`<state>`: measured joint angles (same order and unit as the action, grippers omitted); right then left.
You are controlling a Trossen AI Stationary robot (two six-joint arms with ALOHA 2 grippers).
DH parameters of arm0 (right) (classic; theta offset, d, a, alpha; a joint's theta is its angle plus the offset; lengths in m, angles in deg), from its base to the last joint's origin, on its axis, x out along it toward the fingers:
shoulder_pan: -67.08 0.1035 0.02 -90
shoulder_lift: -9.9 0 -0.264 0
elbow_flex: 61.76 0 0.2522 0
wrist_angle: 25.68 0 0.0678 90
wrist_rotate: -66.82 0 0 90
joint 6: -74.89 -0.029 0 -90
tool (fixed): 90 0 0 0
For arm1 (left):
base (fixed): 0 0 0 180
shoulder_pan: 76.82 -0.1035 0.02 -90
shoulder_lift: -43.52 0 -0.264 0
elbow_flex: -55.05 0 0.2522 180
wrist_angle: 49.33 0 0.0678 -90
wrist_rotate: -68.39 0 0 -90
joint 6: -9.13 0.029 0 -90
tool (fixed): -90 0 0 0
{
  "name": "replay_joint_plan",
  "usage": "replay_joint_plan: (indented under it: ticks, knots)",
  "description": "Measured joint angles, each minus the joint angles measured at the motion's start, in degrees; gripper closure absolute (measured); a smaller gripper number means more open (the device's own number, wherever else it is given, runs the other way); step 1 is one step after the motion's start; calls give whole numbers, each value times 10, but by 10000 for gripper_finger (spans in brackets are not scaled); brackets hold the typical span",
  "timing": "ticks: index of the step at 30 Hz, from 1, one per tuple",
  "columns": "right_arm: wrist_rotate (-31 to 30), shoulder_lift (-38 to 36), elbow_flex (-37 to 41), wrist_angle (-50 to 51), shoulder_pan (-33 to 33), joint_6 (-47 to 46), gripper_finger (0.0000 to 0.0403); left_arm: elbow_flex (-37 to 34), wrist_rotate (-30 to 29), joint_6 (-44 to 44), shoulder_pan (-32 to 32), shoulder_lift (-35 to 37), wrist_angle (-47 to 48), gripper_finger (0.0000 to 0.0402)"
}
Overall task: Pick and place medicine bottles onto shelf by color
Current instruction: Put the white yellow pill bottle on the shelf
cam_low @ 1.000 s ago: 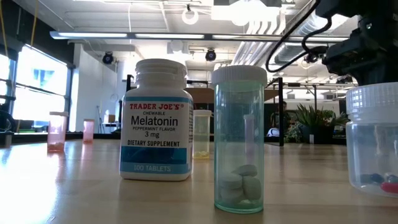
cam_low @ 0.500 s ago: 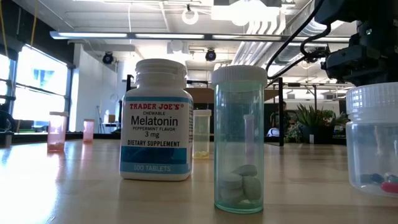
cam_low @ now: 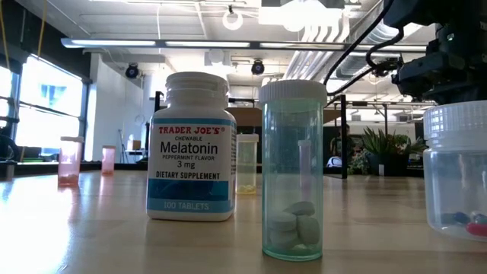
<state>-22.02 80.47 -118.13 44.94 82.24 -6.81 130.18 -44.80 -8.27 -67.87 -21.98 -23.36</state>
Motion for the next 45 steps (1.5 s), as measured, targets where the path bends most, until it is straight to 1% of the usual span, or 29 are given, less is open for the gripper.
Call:
replay_joint_plan:
  ticks: [4,7,11,14,19,23,28,31,36,40,45]
  knots:
    - [9,0,-19,-1,-1,7,339,0,0,26,-10,0,0,115]
    - [10,0,-44,-2,-1,7,339,0,0,27,-28,0,0,115]
    - [-1,0,-85,-2,-1,10,339,0,13,48,-56,0,3,115]
    - [-28,0,-122,-1,-1,12,339,0,47,74,-80,0,5,115]
    - [-97,0,-188,-2,-4,12,339,0,112,107,-126,0,14,115]
    - [-140,0,-232,-2,-14,13,339,0,156,111,-161,0,44,115]
    - [-179,0,-279,-2,-35,47,339,0,211,124,-193,0,98,115]
    - [-197,0,-308,-1,-57,86,339,0,218,138,-205,0,129,115]
    - [-199,0,-352,11,-111,176,339,0,218,138,-217,0,142,115]
    - [-198,0,-389,19,-167,288,339,0,217,107,-225,0,142,115]
    - [-186,0,-440,18,-243,434,339,0,214,38,-233,0,148,115]
